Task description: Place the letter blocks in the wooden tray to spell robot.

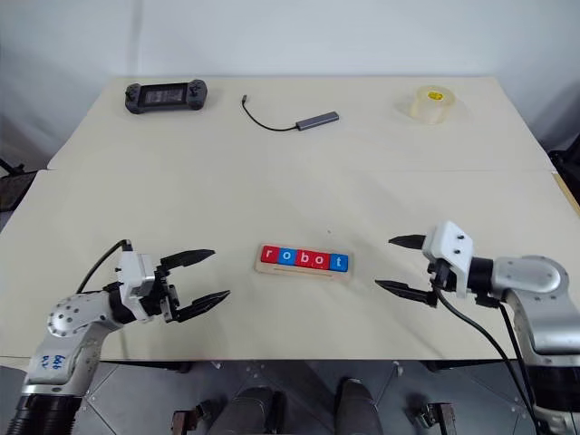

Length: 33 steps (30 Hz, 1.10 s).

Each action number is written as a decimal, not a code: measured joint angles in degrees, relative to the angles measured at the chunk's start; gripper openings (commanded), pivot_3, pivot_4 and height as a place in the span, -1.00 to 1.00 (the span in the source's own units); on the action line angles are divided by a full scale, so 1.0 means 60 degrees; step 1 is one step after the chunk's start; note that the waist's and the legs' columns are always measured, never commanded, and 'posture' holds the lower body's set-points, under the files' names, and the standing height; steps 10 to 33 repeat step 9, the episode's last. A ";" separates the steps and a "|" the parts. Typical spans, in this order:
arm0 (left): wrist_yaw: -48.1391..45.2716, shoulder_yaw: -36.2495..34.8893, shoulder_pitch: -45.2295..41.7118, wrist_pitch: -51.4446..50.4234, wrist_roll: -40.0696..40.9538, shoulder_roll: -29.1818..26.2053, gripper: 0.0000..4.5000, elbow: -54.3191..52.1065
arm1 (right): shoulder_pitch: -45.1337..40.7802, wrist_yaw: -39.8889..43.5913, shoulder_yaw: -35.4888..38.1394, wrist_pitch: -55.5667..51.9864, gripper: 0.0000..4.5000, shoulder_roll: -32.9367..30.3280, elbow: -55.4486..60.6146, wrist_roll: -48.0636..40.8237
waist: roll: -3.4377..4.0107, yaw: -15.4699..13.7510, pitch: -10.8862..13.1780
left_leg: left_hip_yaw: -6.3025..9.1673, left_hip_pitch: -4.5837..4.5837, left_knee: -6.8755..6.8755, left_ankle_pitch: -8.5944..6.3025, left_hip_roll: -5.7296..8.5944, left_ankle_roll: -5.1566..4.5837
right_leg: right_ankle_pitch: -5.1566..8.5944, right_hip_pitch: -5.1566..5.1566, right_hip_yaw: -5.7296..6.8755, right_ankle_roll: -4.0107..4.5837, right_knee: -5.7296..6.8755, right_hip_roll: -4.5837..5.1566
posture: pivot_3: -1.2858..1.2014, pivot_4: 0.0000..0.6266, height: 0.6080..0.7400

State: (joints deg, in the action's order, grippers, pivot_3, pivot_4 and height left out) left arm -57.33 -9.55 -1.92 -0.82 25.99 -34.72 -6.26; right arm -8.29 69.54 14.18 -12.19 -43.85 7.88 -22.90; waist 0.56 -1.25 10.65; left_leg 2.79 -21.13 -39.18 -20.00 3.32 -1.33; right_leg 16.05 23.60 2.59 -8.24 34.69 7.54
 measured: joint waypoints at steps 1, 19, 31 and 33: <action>0.0007 -0.0031 -0.0012 -0.0031 0.0000 -0.0055 1.00 0.0005 | 0.0071 0.0065 0.0136 0.0015 0.99 0.0018 -0.0001 -0.0262 | 0.0000 -0.0003 0.0000 | 0.0000 0.0003 0.0000 0.0000 0.0001 0.0000 | 0.0000 -0.0001 -0.0002 0.0000 -0.0002 0.0002 | 0.03 -0.52 1.00; -0.0001 -0.0252 -0.0021 0.0055 -0.0095 -0.0372 1.00 0.0442 | 0.0829 0.0433 0.0468 0.0618 0.99 -0.0193 -0.0274 -0.0526 | 0.0000 -0.0015 0.0000 | 0.0004 0.0003 0.0000 0.0000 0.0000 -0.0001 | 0.0000 -0.0002 0.0000 0.0001 0.0001 0.0002 | 0.03 -0.52 1.00; -0.0001 -0.0252 -0.0021 0.0055 -0.0095 -0.0372 1.00 0.0442 | 0.0829 0.0433 0.0468 0.0618 0.99 -0.0193 -0.0274 -0.0526 | 0.0000 -0.0015 0.0000 | 0.0004 0.0003 0.0000 0.0000 0.0000 -0.0001 | 0.0000 -0.0002 0.0000 0.0001 0.0001 0.0002 | 0.03 -0.52 1.00; -0.0001 -0.0252 -0.0021 0.0055 -0.0095 -0.0372 1.00 0.0442 | 0.0829 0.0433 0.0468 0.0618 0.99 -0.0193 -0.0274 -0.0526 | 0.0000 -0.0015 0.0000 | 0.0004 0.0003 0.0000 0.0000 0.0000 -0.0001 | 0.0000 -0.0002 0.0000 0.0001 0.0001 0.0002 | 0.03 -0.52 1.00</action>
